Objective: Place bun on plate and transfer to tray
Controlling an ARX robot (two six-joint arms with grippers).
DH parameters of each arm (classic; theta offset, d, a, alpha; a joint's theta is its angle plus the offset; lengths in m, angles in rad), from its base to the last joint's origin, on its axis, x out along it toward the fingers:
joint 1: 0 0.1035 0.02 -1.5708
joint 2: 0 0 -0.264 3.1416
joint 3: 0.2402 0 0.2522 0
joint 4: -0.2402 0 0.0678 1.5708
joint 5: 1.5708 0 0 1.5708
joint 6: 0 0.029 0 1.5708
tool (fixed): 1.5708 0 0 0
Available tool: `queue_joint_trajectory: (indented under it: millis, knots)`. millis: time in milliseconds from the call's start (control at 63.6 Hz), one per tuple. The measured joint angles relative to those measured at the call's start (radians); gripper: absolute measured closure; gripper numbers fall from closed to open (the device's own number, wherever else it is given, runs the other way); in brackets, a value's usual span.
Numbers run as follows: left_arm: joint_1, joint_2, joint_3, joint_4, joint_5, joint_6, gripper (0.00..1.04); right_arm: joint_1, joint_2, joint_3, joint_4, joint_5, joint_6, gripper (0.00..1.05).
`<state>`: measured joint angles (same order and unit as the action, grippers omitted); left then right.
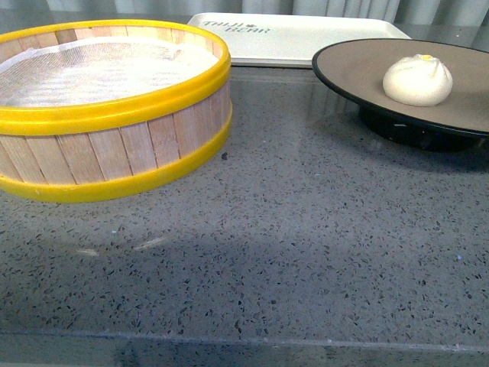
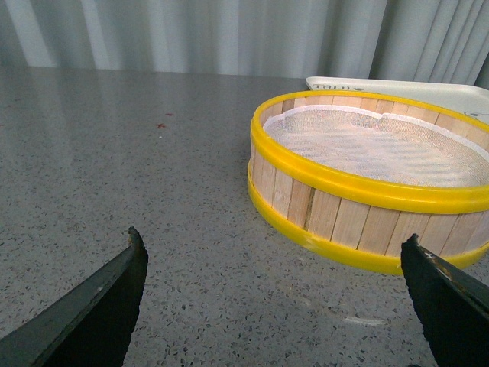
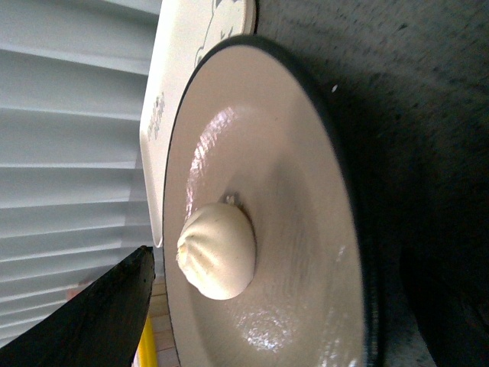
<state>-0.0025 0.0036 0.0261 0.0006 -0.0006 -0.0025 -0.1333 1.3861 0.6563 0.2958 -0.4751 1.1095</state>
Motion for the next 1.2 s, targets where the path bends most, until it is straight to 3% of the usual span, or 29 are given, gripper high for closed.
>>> queue_joint_trajectory:
  millis: [110,236,315,456,598,1038,1196]
  knots:
    - [0.0,0.0,0.0,0.0,0.0,0.0,0.07,0.027,0.023,0.0,0.016,0.003,0.02,0.11]
    - [0.0,0.0,0.0,0.0,0.0,0.0,0.07,0.028,0.051,0.0,0.024,0.003,0.021,0.3]
    - [0.0,0.0,0.0,0.0,0.0,0.0,0.07,0.017,0.063,0.005,0.028,-0.001,0.02,0.48]
    - [0.0,0.0,0.0,0.0,0.0,0.0,0.07,0.007,0.068,0.01,0.028,-0.004,0.019,0.69]
    - [0.0,0.0,0.0,0.0,0.0,0.0,0.07,0.002,0.076,0.013,0.035,-0.013,0.006,1.02]
    - [0.0,0.0,0.0,0.0,0.0,0.0,0.07,0.005,-0.055,0.016,0.088,-0.027,0.013,1.02]
    - [0.0,0.0,0.0,0.0,0.0,0.0,0.07,-0.006,-0.028,0.134,0.106,-0.034,0.016,1.02]
